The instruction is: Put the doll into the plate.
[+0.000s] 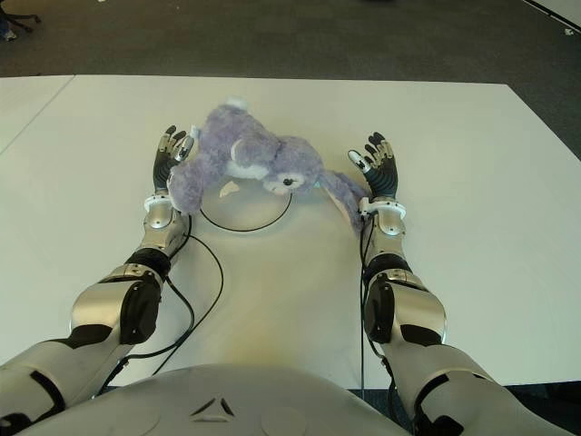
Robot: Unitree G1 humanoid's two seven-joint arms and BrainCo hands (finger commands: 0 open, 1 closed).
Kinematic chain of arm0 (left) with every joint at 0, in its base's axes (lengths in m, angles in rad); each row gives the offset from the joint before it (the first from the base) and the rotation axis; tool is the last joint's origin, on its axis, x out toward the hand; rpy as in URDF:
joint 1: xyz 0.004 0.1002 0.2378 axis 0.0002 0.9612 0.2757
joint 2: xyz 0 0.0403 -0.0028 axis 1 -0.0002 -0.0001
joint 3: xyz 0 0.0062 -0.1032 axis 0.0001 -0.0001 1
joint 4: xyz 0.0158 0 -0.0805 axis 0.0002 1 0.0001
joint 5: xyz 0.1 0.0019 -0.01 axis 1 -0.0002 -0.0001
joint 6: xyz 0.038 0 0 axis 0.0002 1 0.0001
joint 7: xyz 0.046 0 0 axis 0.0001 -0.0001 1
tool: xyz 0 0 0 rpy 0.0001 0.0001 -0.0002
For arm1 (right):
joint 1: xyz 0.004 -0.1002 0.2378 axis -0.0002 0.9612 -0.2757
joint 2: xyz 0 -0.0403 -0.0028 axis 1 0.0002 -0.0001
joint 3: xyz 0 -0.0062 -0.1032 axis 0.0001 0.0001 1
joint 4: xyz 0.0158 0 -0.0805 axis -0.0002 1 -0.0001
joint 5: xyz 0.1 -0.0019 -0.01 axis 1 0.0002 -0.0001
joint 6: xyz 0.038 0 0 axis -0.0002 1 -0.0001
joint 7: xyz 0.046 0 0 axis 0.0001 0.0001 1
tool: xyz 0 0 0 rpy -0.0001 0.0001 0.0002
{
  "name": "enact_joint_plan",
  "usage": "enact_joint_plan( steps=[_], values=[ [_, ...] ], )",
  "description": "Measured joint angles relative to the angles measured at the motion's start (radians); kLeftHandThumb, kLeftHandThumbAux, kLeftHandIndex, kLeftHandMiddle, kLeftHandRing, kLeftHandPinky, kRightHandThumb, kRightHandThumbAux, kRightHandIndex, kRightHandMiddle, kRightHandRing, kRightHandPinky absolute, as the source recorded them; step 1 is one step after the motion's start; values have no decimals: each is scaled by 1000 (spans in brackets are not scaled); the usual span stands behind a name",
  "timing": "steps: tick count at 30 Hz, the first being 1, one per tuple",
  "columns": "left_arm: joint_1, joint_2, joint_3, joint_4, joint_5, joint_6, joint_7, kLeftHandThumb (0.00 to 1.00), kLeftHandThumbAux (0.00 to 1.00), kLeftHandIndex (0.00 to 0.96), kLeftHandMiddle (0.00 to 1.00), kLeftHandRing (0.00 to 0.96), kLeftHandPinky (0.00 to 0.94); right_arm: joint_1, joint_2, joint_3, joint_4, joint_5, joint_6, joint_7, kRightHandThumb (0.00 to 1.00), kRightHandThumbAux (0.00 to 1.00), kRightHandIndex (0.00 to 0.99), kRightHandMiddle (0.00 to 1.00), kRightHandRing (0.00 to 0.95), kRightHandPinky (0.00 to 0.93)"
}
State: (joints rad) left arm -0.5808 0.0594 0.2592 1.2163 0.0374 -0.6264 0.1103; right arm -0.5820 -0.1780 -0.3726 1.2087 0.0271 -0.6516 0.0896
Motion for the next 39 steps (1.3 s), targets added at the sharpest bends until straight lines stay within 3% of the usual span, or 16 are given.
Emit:
enact_joint_plan(
  steps=[11, 25, 39],
  values=[
    [0, 0, 1, 0, 0, 0, 0, 0, 456, 80, 159, 149, 111, 0, 0, 0, 0, 0, 2, 0, 0, 655, 94, 108, 95, 102],
    [0, -1, -2, 0, 1, 0, 0, 0, 459, 78, 147, 142, 121, 0, 0, 6, 0, -6, 5, -18, 0, 826, 115, 138, 123, 131],
    [0, 0, -5, 0, 6, 0, 1, 0, 462, 64, 137, 135, 119, 1, -1, 35, 0, -13, 7, -58, 0, 871, 111, 139, 127, 136]
  ],
)
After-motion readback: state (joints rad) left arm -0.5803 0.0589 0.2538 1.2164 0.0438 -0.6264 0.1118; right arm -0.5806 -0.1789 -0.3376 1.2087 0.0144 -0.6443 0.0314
